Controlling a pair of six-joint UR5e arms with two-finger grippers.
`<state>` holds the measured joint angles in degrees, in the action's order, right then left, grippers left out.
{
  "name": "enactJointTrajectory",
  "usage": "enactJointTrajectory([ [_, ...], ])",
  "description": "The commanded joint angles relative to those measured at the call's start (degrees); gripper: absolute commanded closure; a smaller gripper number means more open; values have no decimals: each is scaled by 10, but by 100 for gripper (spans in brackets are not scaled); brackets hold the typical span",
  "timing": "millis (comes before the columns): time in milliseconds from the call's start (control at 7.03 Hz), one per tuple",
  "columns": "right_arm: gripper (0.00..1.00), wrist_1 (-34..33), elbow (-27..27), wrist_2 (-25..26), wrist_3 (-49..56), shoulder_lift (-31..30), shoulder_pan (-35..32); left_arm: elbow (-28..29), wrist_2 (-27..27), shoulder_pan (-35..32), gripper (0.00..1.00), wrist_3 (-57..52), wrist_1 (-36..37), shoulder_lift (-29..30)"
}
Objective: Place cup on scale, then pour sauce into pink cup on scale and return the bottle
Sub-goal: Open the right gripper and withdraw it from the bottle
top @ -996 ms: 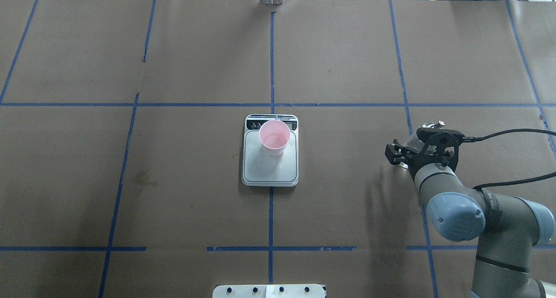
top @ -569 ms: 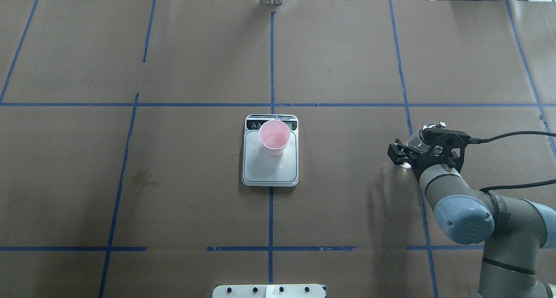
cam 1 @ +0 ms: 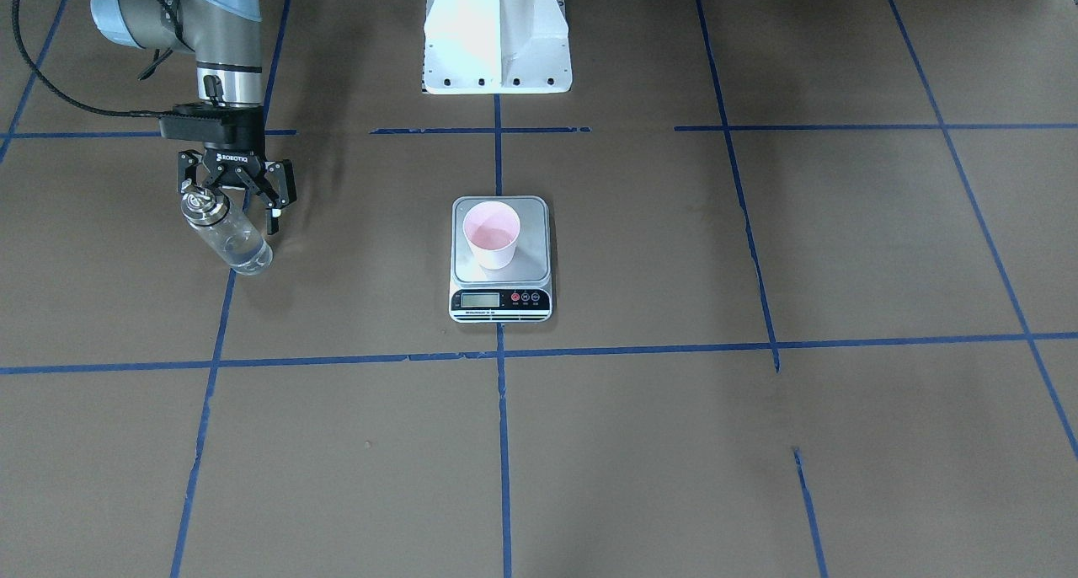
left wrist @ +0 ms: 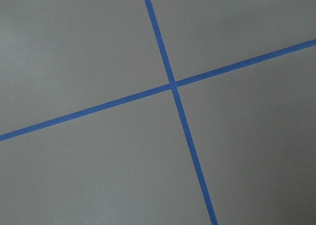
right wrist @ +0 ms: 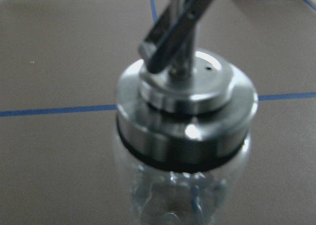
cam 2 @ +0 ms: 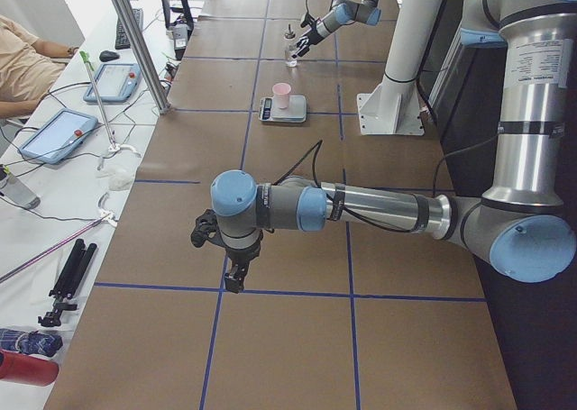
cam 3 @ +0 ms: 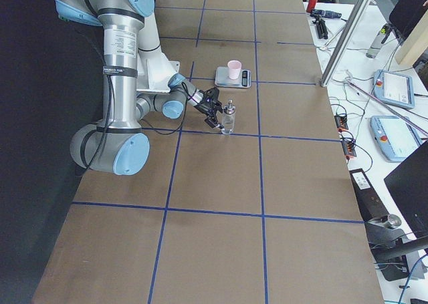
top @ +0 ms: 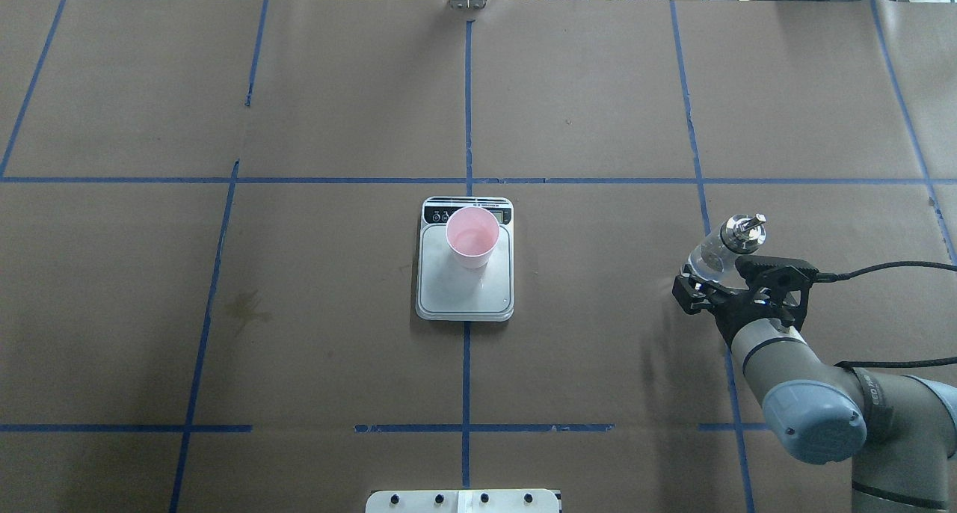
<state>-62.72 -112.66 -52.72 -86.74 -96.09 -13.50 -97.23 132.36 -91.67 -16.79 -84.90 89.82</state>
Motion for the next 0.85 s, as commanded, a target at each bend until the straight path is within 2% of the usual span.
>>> enactJointTrajectory([
  [0,0,55,-13,3,6,-75,10,0,0,0,0,0,0,0],
  [142,0,62,-35,1,17,-117,10,-1,0,0,0,0,0,0],
  [427,0,64,-40,-4,69,-143,4,-1,0,0,0,0,0,0],
  [569,0,66,-40,-24,95,-144,-22,-1,0,0,0,0,0,0],
  [711,0,81,-36,-71,156,-139,-64,-1,0,0,0,0,0,0],
])
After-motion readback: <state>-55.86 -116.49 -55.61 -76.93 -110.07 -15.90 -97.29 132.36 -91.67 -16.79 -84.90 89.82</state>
